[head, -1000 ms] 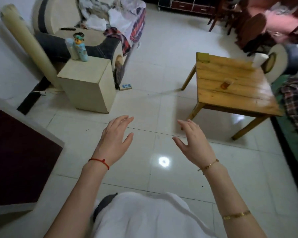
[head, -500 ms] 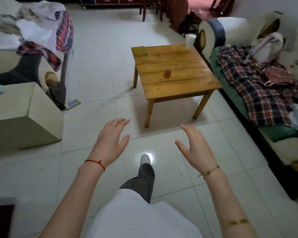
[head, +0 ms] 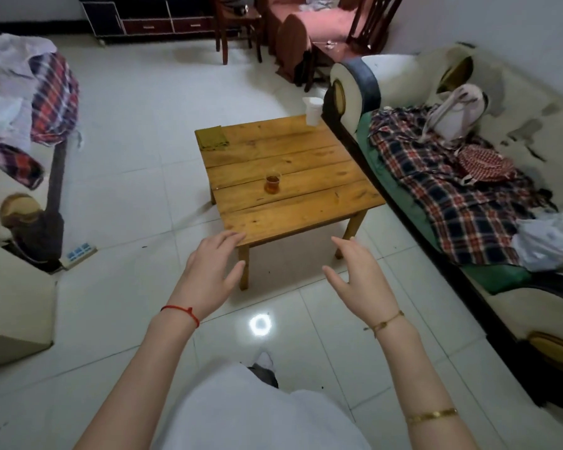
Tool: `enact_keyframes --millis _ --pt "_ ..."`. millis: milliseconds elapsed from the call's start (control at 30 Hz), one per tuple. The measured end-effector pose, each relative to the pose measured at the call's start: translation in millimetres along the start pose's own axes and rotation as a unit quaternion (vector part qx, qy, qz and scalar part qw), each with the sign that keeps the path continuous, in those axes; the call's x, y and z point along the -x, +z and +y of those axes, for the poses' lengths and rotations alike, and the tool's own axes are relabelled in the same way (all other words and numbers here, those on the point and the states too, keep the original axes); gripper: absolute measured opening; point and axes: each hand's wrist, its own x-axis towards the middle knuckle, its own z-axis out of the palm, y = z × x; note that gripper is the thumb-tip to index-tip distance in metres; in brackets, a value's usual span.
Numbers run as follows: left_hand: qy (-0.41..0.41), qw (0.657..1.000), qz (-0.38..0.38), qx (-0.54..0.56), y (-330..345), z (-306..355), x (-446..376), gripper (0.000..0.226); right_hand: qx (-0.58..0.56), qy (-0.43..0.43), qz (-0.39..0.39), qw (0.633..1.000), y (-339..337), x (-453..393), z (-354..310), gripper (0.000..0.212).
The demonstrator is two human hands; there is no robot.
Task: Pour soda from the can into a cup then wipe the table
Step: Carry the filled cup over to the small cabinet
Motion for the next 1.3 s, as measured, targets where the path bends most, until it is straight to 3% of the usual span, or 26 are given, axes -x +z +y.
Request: enact_keyframes --millis 467,1100,1300 --pt "-0.014 0.999 -0.04 -0.016 14 -8 -161 0.05 -0.022 0.016 -0.031 0.999 -13 -161 52 0.06" --pt "-0.2 0.978 0.058 -0.007 63 33 -361 0.052 0.052 -0.181 -0.16 0.969 -71 -453 123 0.059" --pt "-0.261 0.965 0.042 0.005 88 29 -390 0.053 0.028 -0.176 -0.227 0.957 -50 -499 143 0.058"
